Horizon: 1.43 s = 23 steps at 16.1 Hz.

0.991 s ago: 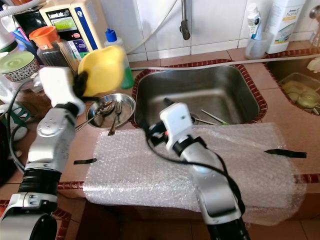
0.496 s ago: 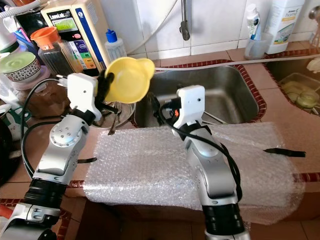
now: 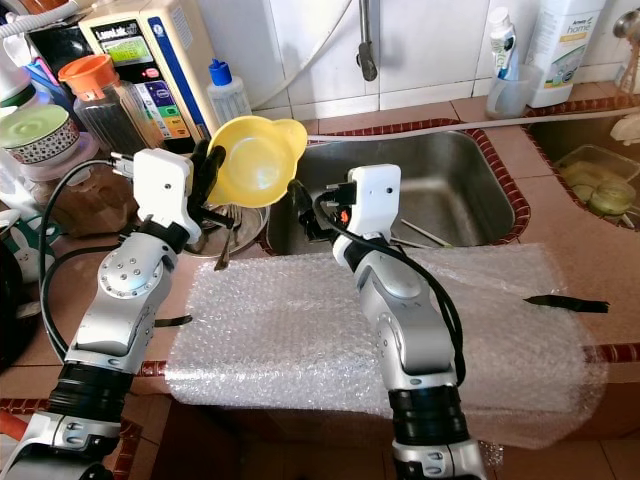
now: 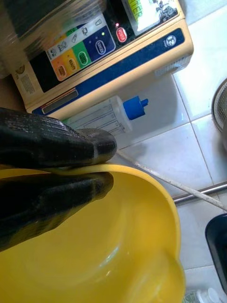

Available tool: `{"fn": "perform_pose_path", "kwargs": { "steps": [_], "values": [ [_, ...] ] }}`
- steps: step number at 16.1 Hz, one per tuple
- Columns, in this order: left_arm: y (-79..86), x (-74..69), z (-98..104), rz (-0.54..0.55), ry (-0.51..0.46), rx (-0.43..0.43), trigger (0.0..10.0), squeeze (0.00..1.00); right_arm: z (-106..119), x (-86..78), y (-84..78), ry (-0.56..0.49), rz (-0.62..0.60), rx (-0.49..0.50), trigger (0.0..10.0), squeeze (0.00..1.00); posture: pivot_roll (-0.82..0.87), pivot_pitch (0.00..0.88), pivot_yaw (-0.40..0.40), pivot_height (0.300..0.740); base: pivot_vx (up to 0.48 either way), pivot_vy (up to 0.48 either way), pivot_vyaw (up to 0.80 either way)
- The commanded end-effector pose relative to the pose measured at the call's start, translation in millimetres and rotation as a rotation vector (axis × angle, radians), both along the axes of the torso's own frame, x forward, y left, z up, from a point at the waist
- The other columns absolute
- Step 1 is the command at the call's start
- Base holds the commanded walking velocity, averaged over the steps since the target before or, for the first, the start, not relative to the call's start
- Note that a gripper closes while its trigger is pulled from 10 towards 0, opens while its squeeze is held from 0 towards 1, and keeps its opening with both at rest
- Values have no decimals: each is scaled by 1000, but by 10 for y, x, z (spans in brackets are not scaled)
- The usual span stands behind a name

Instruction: Kitchen organization

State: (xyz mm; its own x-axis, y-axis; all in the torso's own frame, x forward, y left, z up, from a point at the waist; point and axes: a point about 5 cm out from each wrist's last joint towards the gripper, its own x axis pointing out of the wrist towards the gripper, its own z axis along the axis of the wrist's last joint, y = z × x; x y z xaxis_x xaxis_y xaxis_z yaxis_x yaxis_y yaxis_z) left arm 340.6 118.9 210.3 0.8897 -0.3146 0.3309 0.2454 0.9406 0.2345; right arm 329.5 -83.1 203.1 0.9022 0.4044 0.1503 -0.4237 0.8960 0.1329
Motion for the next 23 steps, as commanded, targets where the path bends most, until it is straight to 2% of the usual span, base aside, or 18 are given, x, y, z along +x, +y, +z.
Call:
{"fn": "perform_pose_path", "kwargs": {
  "steps": [1, 2, 3, 5, 6, 7, 8, 9, 10, 11, 12, 13, 17, 23],
  "values": [
    [-277, -79, 29, -131, -22, 41, 3490, 0, 175, -6, 281, -33, 111, 38, 10000, 0, -301, 73, 200, 740, 0, 0, 0],
    [-272, -72, 20, -127, -18, 41, 3686, 0, 195, -21, 307, -37, 126, 42, 10000, 0, -299, 74, 200, 740, 0, 0, 0],
    [-247, -61, 12, -113, -10, 40, 4627, 0, 214, -54, 339, -46, 154, 39, 10000, 0, -295, 73, 198, 740, 0, 0, 0],
    [-186, -38, -2, -84, 3, 34, 5608, 0, 227, -102, 345, -57, 176, 28, 10000, 0, -295, 73, 199, 740, 0, 0, 0],
    [-156, -29, -8, -67, 6, 39, 6314, 0, 229, -121, 335, -63, 179, 20, 10000, 0, -292, 72, 199, 740, 0, 0, 0],
    [-116, -12, -13, -48, 13, 37, 6353, 0, 237, -147, 308, -67, 179, 17, 10000, 0, -292, 72, 199, 740, 0, 0, 0],
    [-65, 9, -8, -23, 17, 36, 7059, 0, 234, -210, 248, -76, 171, -4, 10000, 0, -292, 72, 201, 740, 0, 0, 0],
    [-47, 16, -8, -14, 19, 40, 8196, 0, 229, -252, 226, -80, 169, -17, 10000, 0, -295, 75, 203, 740, 0, 0, 0],
    [-37, 23, -11, -8, 22, 39, 8706, 0, 223, -294, 204, -89, 166, -33, 10000, 0, -295, 75, 203, 740, 0, 0, 0],
    [-27, 38, -20, -2, 28, 43, 8706, 0, 205, -396, 173, -104, 167, -59, 10000, 0, -305, 77, 206, 740, 0, 0, 0],
    [-36, 44, -26, -4, 30, 45, 8902, 0, 202, -429, 169, -101, 170, -48, 10000, 0, -305, 77, 206, 740, 0, 0, 0],
    [-55, 47, -27, -11, 32, 44, 9961, 0, 201, -455, 180, -97, 179, -45, 10000, 0, -315, 80, 213, 740, 0, 0, 0],
    [-135, 41, 8, -44, 21, 42, 9922, 0, 186, -427, 182, -79, 142, -29, 10000, 0, -320, 80, 223, 740, 0, 0, 0],
    [-56, 35, -10, -14, 28, 39, 10000, 0, 215, -278, 77, -55, 22, 29, 10000, 0, -303, 84, 218, 740, 0, 0, 0]
  ]
}}
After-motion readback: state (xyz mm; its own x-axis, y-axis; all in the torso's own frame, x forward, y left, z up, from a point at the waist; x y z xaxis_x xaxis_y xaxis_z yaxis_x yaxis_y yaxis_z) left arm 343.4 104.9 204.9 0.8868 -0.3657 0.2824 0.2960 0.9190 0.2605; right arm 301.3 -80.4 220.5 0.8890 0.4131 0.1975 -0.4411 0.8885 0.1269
